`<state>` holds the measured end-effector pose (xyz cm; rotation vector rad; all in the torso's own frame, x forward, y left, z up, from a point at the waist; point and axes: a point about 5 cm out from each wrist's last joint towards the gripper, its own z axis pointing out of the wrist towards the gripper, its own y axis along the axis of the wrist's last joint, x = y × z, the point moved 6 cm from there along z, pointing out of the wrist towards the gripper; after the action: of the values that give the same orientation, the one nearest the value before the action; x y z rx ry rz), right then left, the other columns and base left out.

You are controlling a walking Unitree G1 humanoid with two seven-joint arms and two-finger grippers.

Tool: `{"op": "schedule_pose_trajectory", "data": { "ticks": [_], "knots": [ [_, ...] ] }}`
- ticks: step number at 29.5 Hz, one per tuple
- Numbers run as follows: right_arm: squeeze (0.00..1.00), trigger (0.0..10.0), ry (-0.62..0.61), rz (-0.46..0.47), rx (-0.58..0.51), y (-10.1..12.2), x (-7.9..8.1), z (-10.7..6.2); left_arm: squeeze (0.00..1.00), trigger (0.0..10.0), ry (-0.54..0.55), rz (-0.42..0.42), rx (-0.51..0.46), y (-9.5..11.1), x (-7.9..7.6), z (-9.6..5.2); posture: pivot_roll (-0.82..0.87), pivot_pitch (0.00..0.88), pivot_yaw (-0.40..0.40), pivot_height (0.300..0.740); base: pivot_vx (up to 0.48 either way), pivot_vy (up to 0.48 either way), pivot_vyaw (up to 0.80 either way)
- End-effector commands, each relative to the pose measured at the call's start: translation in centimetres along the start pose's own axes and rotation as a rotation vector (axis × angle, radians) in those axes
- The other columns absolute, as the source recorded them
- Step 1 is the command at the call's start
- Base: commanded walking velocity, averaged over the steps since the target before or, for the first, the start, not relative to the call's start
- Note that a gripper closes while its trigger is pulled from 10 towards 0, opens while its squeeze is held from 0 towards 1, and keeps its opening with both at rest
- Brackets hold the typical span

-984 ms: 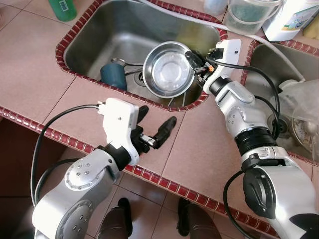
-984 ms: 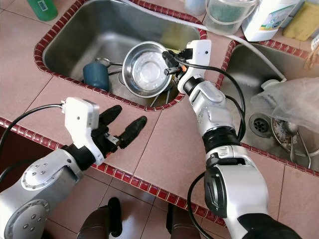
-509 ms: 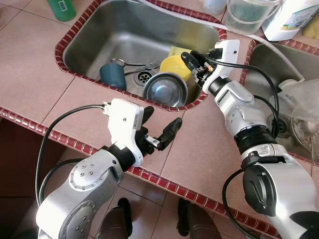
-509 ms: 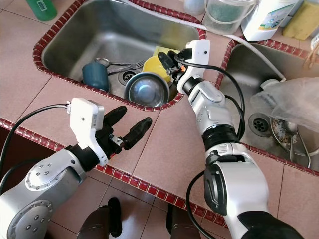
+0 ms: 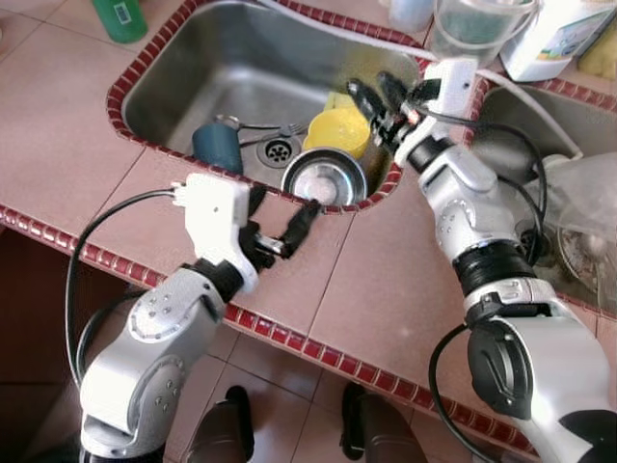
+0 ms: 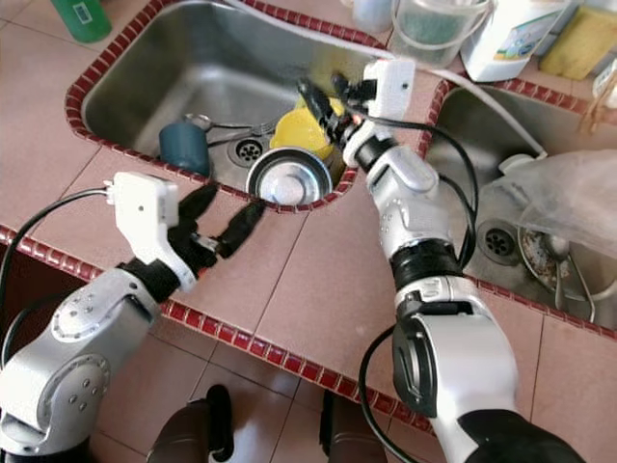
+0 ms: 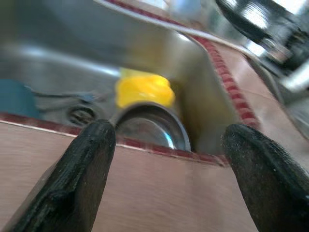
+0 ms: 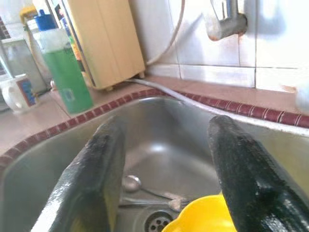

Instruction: Kitchen organization

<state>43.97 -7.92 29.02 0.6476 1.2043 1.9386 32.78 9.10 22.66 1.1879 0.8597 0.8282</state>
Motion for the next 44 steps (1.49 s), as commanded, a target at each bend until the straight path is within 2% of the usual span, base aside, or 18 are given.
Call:
{"op": "schedule_pose_trajectory", "data": {
  "ticks": [1, 5, 12, 19, 21, 24, 27, 30, 34, 38, 40, 41, 42, 43, 44],
  "knots": [
    [1.0, 10.0, -0.008, -0.014, -0.009, -0.4, 0.2, -0.5, 0.0, 10.0, 0.035, 0.021, -0.036, 0.2, 0.7, -0.2, 0.08, 0.18, -0.064, 0.74, 0.0, 0.0, 0.0],
    [1.0, 10.0, -0.011, -0.054, -0.006, -1.3, 0.7, -1.3, 0.0, 10.0, 0.054, 0.059, -0.025, -0.9, 1.6, -0.6, 0.08, 0.146, -0.068, 0.74, 0.0, 0.0, 0.0],
    [1.0, 10.0, -0.07, -0.067, 0.003, -2.5, 0.2, -3.4, 0.0, 10.0, 0.2, -0.066, -0.016, -3.7, 4.5, -1.9, 0.08, 0.061, -0.08, 0.74, 0.0, 0.0, 0.0],
    [1.0, 10.0, -0.098, -0.102, -0.005, -3.3, 0.6, -5.2, 0.0, 10.0, 0.249, -0.044, -0.042, -4.2, 5.6, -2.5, 0.08, 0.039, -0.079, 0.74, 0.0, 0.0, 0.0],
    [1.0, 10.0, -0.091, -0.131, 0.02, -4.2, 1.1, -6.2, 0.0, 10.0, 0.253, -0.026, -0.037, -4.5, 5.9, -2.6, 0.07, 0.03, -0.075, 0.74, 0.0, 0.0, 0.0],
    [1.0, 10.0, -0.118, -0.125, 0.07, -5.7, 1.1, -7.8, 0.0, 10.0, 0.244, -0.001, -0.032, -4.7, 6.1, -2.6, 0.07, 0.026, -0.069, 0.74, 0.0, 0.0, 0.0],
    [1.0, 10.0, -0.165, -0.112, 0.076, -6.0, 0.7, -8.7, 0.0, 10.0, 0.249, 0.006, -0.033, -4.7, 6.2, -2.7, 0.07, 0.024, -0.061, 0.74, 0.0, 0.0, 0.0],
    [1.0, 10.0, -0.182, -0.119, 0.07, -5.8, 0.5, -9.0, 0.0, 10.0, 0.249, 0.015, -0.03, -4.9, 6.2, -2.7, 0.06, 0.021, -0.058, 0.74, 0.0, 0.0, 0.0],
    [1.0, 10.0, -0.246, -0.128, 0.086, -6.1, 0.1, -10.4, 0.0, 10.0, 0.248, 0.015, -0.038, -5.2, 6.2, -2.7, 0.05, 0.012, -0.054, 0.74, 0.0, 0.0, 0.0],
    [1.0, 10.0, -0.272, -0.113, 0.08, -5.9, 0.0, -10.8, 0.0, 10.0, 0.246, 0.005, -0.037, -5.2, 6.1, -2.5, 0.05, 0.011, -0.057, 0.74, 0.0, 0.0, 0.0],
    [1.0, 10.0, -0.29, -0.097, 0.098, -6.4, 0.1, -11.2, 0.0, 10.0, 0.268, 0.028, -0.019, -5.6, 6.4, -2.4, 0.05, 0.008, -0.06, 0.74, 0.0, 0.0, 0.0],
    [0.86, 10.0, -0.279, -0.088, 0.104, -6.6, 0.6, -11.2, 0.0, 10.0, 0.264, 0.022, -0.012, -5.8, 6.3, -2.4, 0.05, 0.006, -0.063, 0.74, 0.0, 0.0, 0.0],
    [0.86, 10.0, -0.262, -0.077, 0.108, -6.8, 1.1, -11.3, 0.0, 10.0, 0.256, 0.012, -0.007, -6.1, 6.2, -2.4, 0.04, 0.005, -0.063, 0.74, 0.0, 0.0, 0.0],
    [0.0, 10.0, -0.247, -0.066, 0.112, -7.0, 1.6, -11.3, 0.0, 10.0, 0.257, 0.011, 0.006, -6.3, 6.2, -2.3, 0.04, 0.004, -0.064, 0.74, 0.0, 0.0, 0.0],
    [0.0, 10.0, -0.247, -0.066, 0.112, -7.0, 1.6, -11.3, 0.0, 10.0, 0.257, 0.011, 0.006, -6.3, 6.2, -2.3, 0.04, 0.004, -0.064, 0.74, 0.0, 0.0, 0.0]
  ]
}}
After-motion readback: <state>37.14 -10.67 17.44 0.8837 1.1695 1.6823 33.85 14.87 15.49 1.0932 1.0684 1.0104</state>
